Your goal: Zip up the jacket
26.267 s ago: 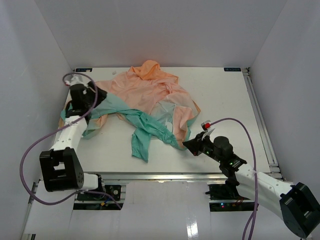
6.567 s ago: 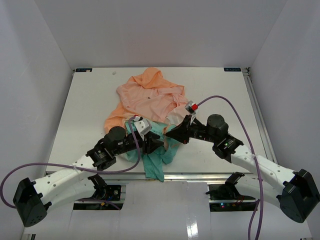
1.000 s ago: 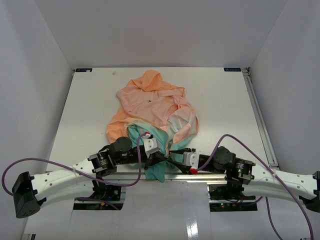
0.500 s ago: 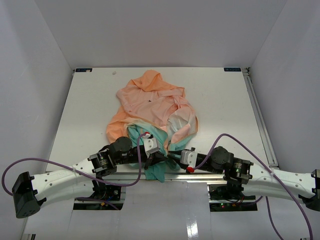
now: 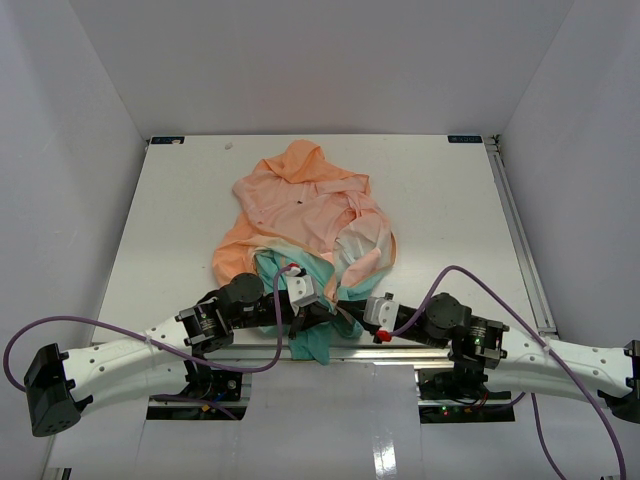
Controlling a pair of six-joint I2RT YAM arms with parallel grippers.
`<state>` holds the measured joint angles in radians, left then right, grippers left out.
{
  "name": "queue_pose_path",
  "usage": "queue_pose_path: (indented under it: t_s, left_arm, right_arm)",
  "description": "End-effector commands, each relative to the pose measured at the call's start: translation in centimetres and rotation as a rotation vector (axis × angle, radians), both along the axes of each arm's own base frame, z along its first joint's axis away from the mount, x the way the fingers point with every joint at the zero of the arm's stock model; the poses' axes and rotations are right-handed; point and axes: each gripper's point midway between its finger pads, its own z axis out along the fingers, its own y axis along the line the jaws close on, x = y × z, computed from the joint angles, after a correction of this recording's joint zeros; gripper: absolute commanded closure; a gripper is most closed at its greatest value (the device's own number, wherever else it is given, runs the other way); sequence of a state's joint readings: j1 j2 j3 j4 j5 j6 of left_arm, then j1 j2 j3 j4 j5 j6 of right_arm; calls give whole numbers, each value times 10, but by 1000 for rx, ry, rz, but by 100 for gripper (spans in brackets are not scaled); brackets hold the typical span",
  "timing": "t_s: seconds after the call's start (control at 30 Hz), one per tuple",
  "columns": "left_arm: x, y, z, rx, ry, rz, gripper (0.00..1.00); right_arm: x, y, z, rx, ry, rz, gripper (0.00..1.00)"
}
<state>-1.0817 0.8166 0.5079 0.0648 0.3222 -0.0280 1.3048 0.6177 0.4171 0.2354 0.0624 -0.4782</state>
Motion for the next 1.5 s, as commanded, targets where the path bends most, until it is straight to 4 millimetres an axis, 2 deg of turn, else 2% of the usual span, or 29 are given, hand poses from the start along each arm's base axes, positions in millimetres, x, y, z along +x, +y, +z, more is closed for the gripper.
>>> queue_pose_path:
  t_s: [0.0,0.4,0.67,0.93,1.2,1.4,1.47]
  left_arm:
    - [-5,-2,23,-57,-14,-25,100]
    - [-9,-3,23,-61,-23,-53,100]
    - [-10,-2,24,-67,-24,-59,100]
    - [-10,-2,24,-69,-27,-58,100]
    - [-12,1,29,-89,-44,-64,100]
    - [-24,5,51,-159,-86,-120,100]
    - [-29,6,58,-186,-100,-143,100]
  right_arm:
    - [5,3,34,83,-14,-25,92]
    - [6,10,43,54,-15,-22,92]
    - [-4,19,19,-49,43,38,91]
    - [-3,21,15,-63,57,38,90]
    - [9,14,14,-54,82,-52,92]
    - [40,0,22,5,107,-252,92]
    - [40,0,26,34,145,-252,92]
